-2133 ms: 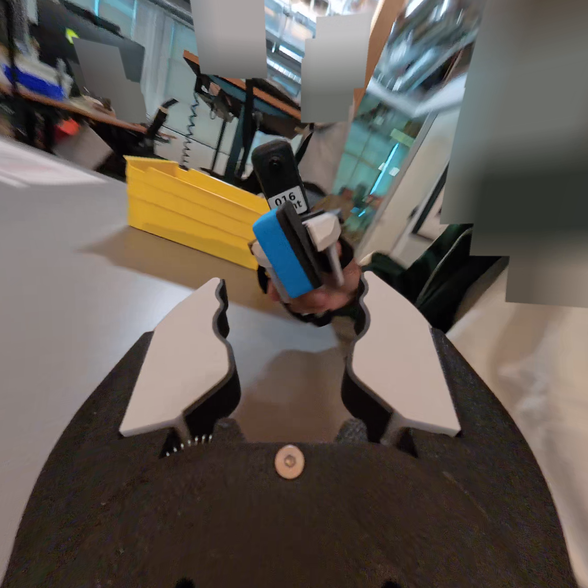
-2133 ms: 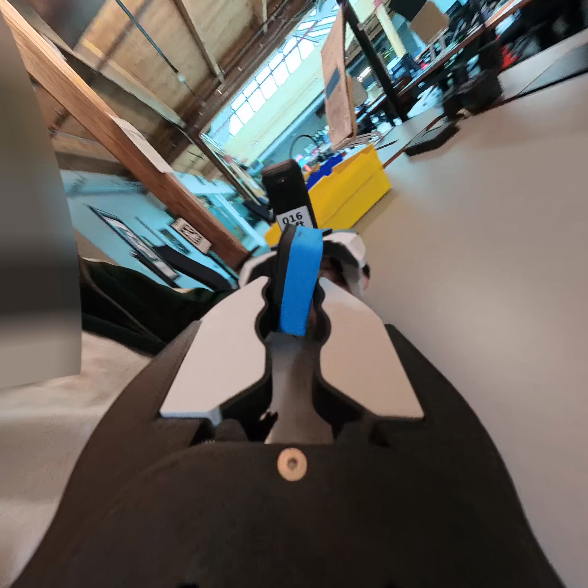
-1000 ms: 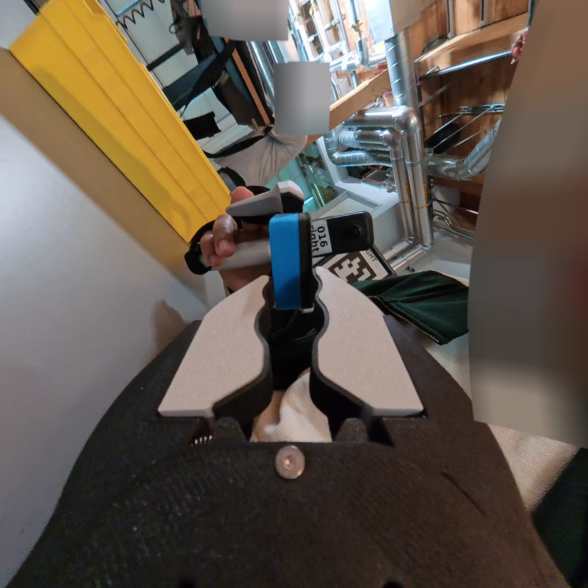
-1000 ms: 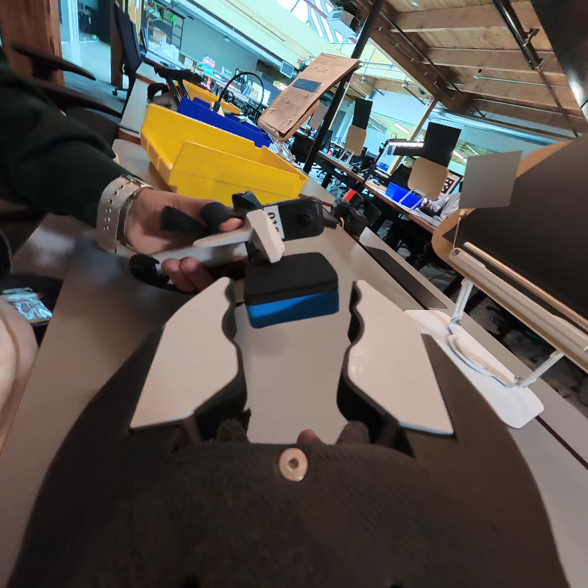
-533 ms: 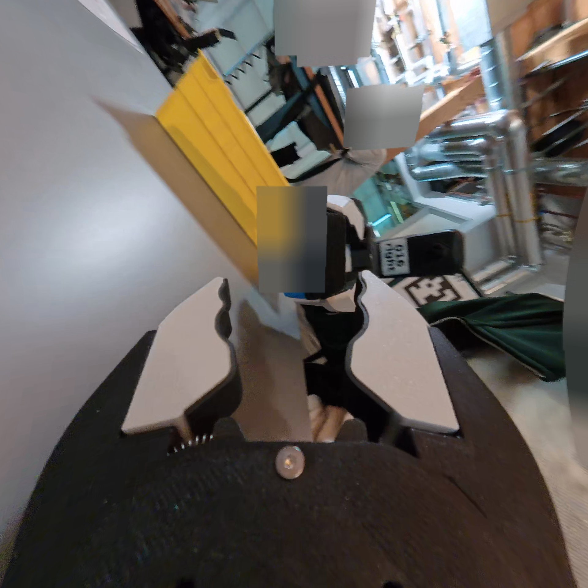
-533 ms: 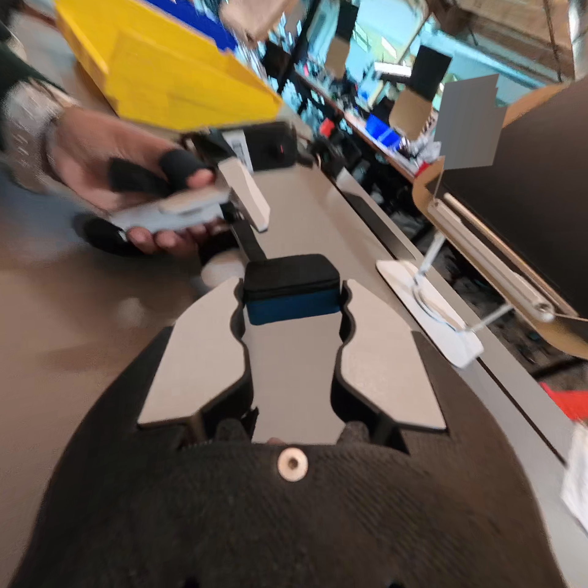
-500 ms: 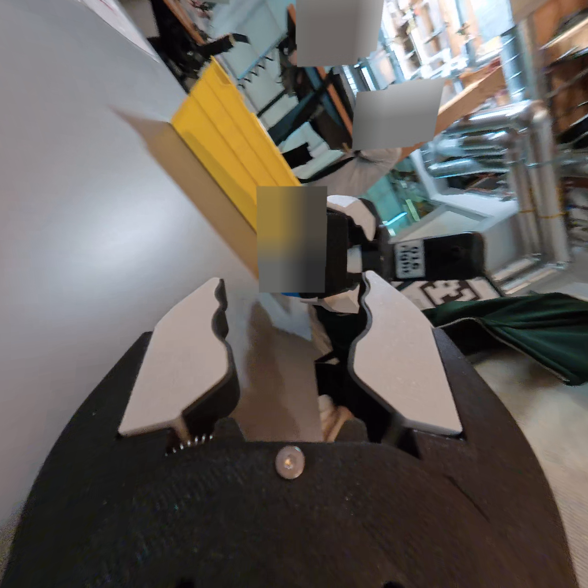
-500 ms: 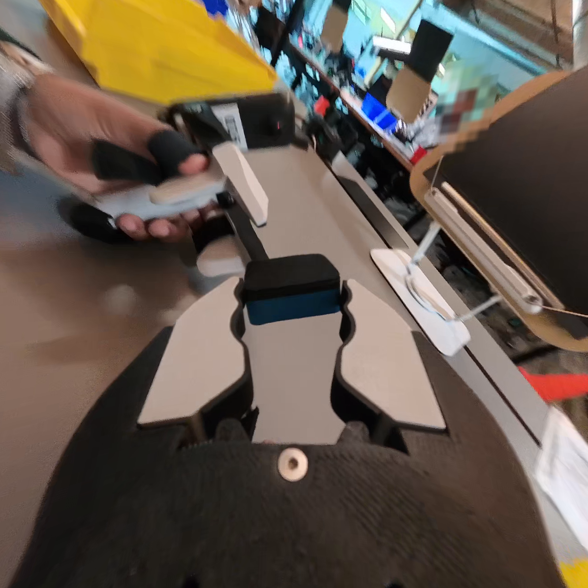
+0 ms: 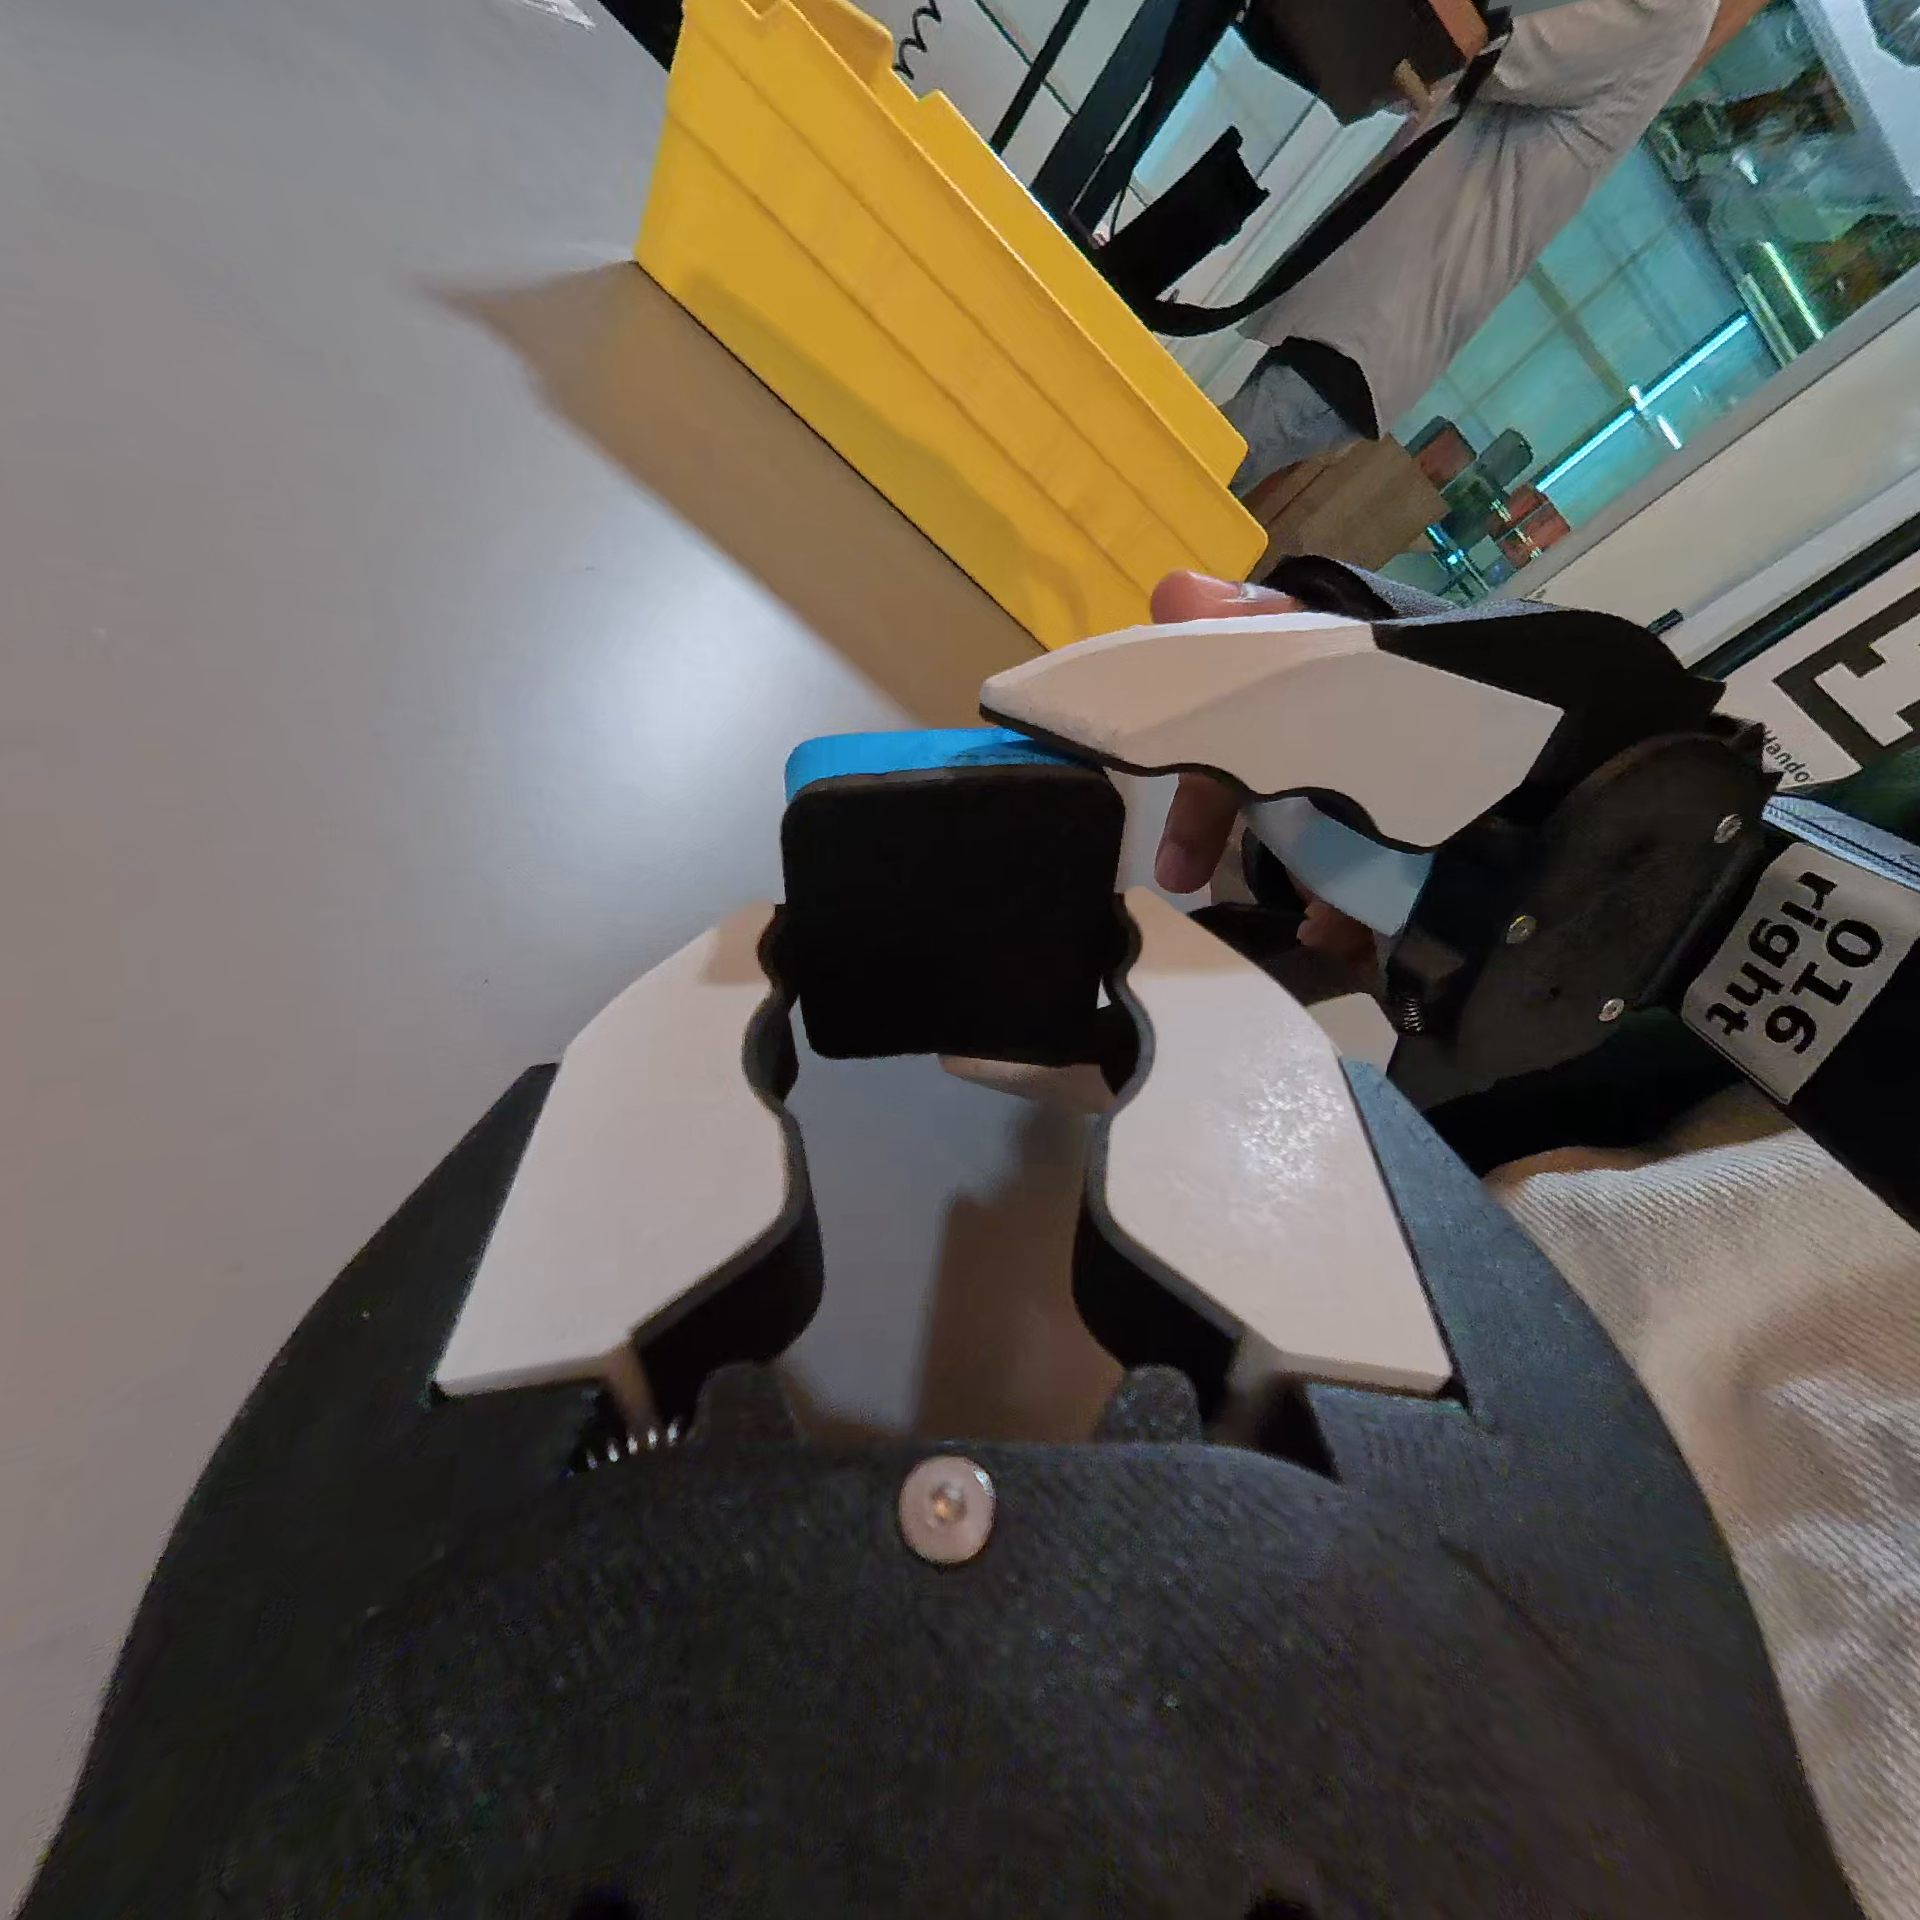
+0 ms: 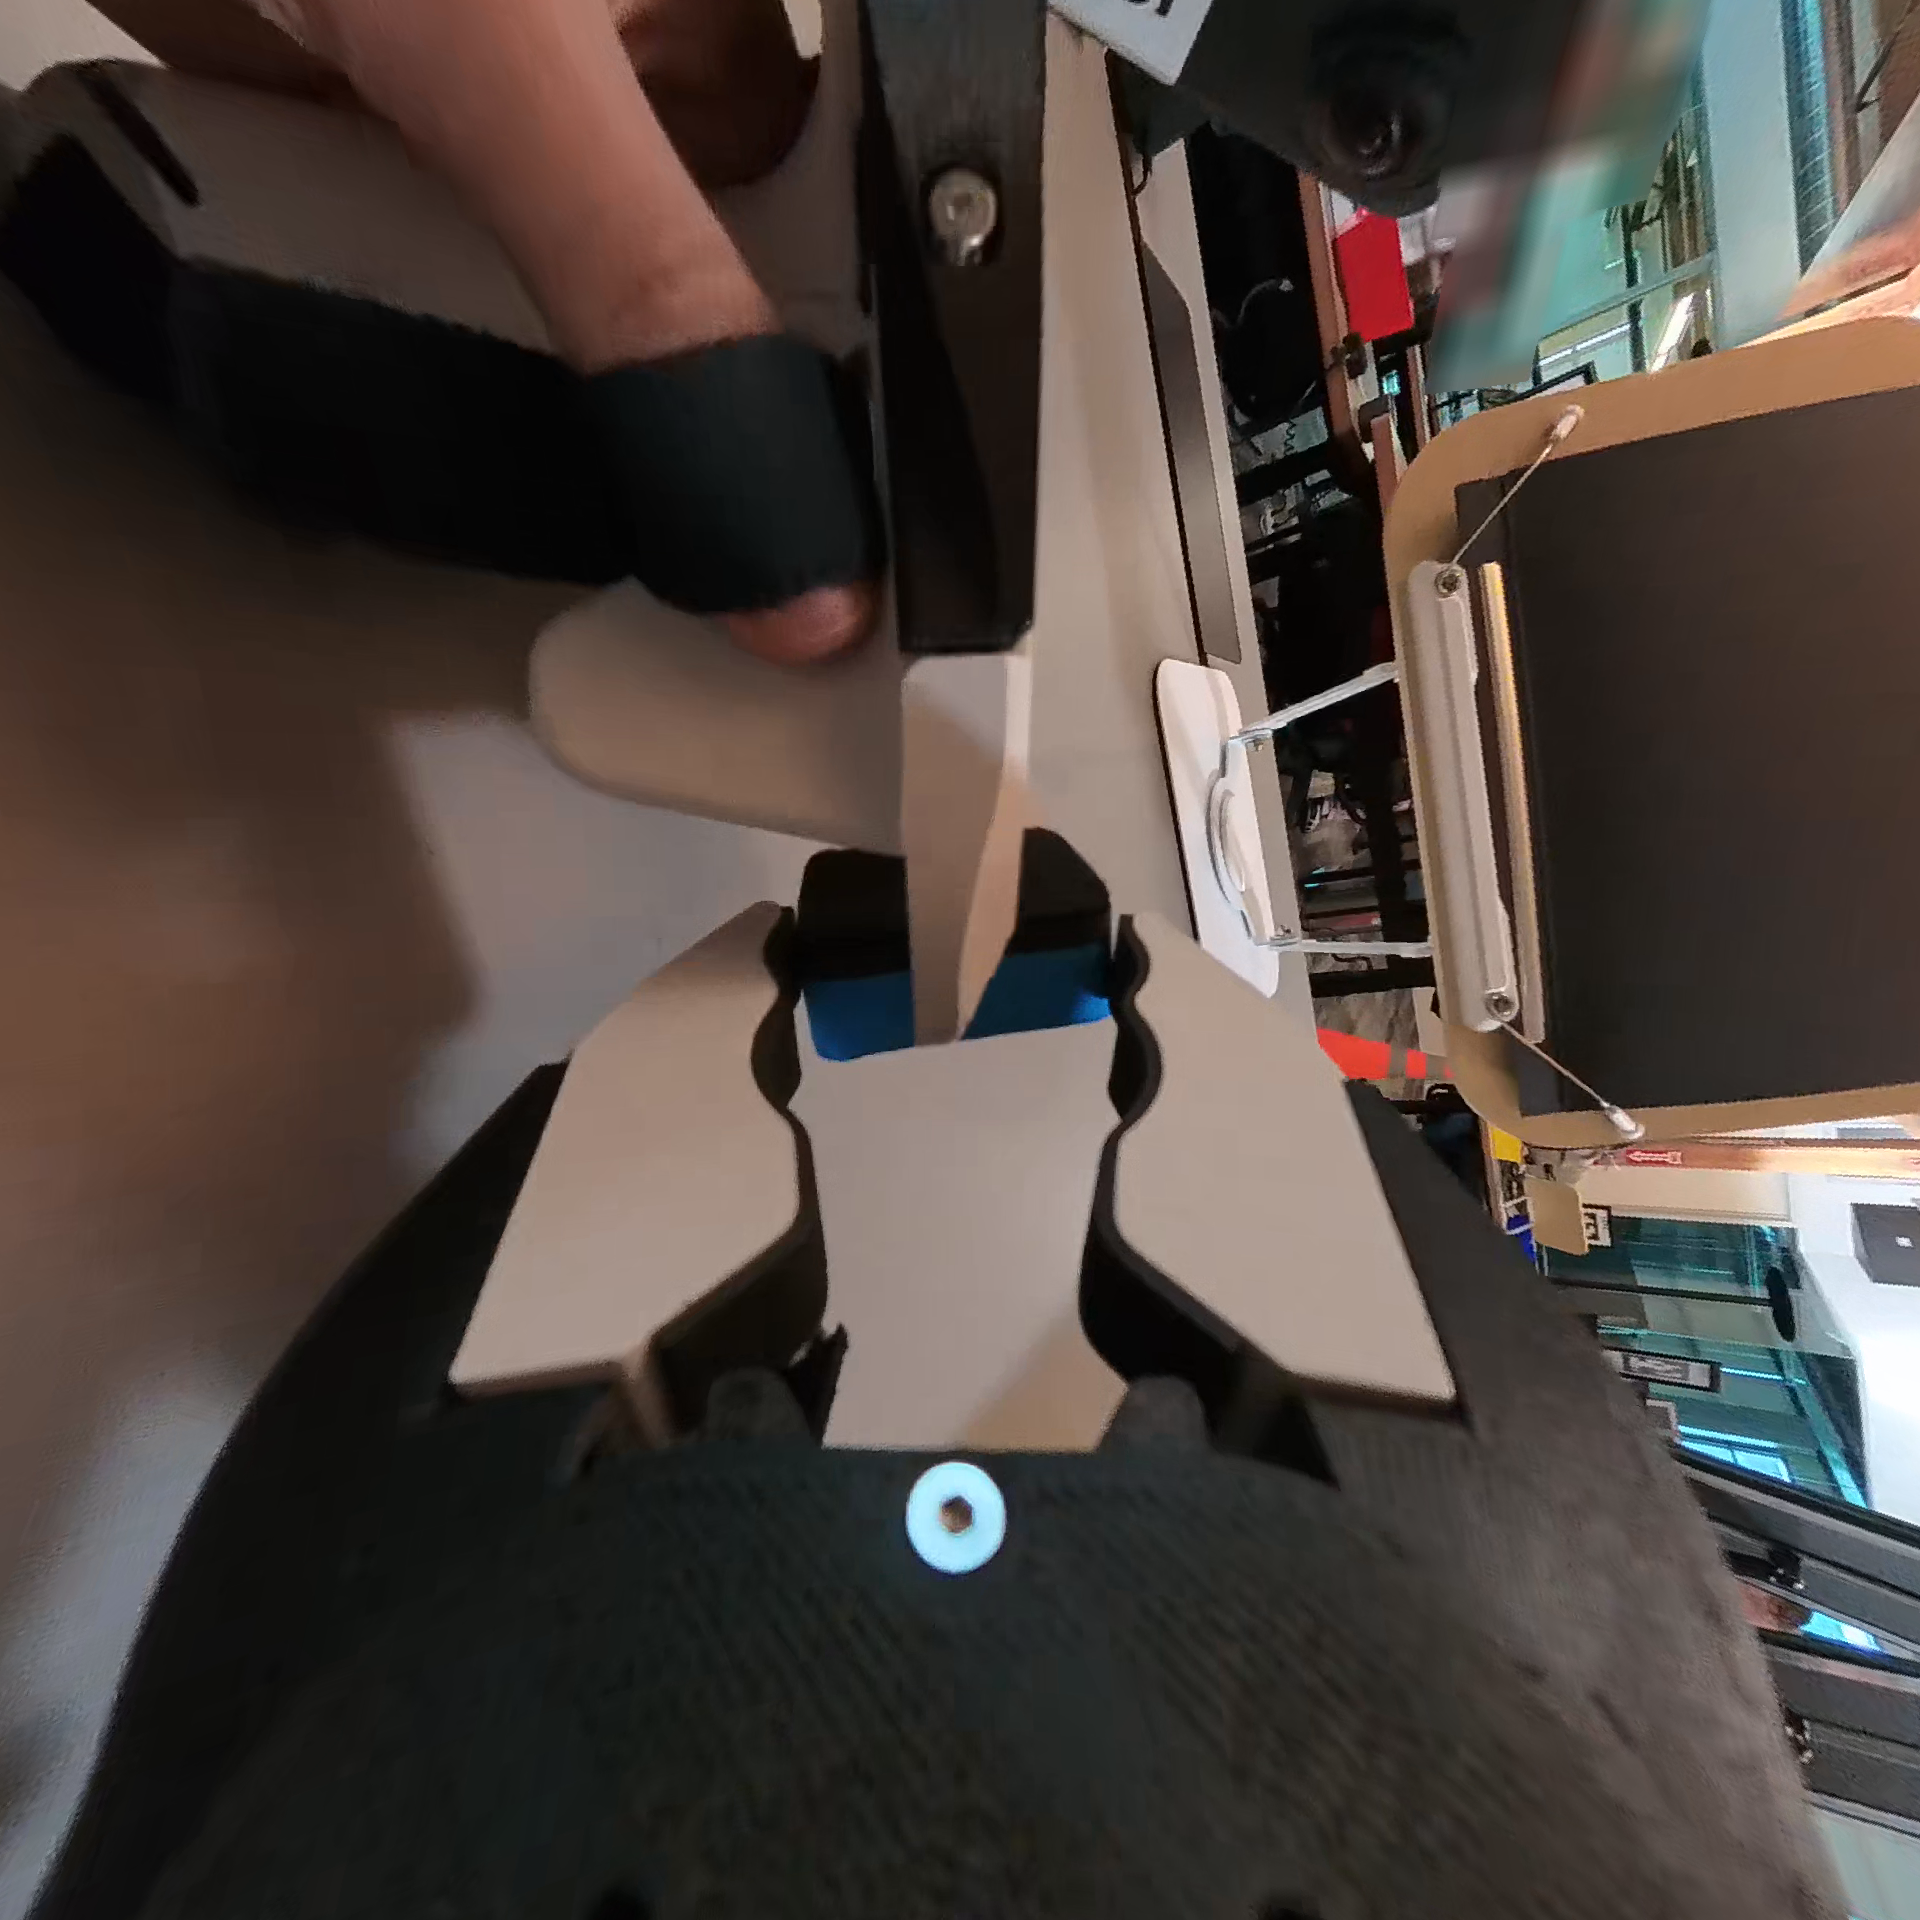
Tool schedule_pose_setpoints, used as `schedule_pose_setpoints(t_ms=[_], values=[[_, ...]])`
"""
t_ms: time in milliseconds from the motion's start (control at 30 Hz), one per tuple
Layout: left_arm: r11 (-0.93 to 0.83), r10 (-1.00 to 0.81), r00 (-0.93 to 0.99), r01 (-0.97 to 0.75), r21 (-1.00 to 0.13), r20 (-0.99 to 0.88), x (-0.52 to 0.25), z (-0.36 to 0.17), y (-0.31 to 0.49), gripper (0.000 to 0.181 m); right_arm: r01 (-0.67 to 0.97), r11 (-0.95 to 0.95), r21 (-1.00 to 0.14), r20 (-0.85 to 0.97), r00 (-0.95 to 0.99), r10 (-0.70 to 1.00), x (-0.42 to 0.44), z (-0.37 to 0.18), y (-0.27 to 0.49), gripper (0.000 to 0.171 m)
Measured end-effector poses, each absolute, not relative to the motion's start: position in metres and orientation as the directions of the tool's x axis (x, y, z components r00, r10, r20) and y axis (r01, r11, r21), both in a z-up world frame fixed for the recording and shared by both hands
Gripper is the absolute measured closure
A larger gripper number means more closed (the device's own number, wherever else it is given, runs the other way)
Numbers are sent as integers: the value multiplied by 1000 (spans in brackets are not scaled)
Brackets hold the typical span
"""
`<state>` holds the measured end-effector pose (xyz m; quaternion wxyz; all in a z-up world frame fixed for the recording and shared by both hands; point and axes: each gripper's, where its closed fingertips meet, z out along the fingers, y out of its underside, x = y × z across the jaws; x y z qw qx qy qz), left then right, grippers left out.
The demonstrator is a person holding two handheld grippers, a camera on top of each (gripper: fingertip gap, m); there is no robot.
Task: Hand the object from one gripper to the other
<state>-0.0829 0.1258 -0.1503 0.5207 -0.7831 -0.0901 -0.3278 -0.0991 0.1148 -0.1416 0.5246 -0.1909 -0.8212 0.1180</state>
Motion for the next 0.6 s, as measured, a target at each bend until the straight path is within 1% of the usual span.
schedule_pose_setpoints(t_ms=[67,133,200,300,333,400,467,533,600], values=[[-437,-211,752,499,-749,624,-83,-149,125,125,181,891,-416,810,-371,454,-99,-140,114,112],[-421,-228,730,523,-741,644,-83,-145,125,126,163,872,-461,794,-361,488,-100,-137,114,110],[-382,-258,700,559,-736,666,-86,-137,125,126,146,844,-517,776,-338,533,-101,-131,118,93],[-314,-345,639,612,-726,688,-91,-121,122,126,135,759,-637,688,-345,638,-103,-128,124,82],[-297,-381,613,628,-719,693,-92,-115,120,126,130,716,-686,642,-356,679,-103,-127,126,81],[-264,-460,560,654,-709,689,-92,-103,115,126,118,602,-790,522,-387,761,-102,-123,127,79],[-219,-526,540,661,-718,657,-91,-92,111,127,107,449,-887,362,-442,821,-99,-117,124,85],[-141,-559,588,628,-765,585,-91,-84,109,127,120,260,-958,173,-479,861,-98,-109,123,92],[-41,-577,662,562,-826,479,-91,-75,105,127,173,41,-984,-44,-462,886,-100,-102,130,101]])
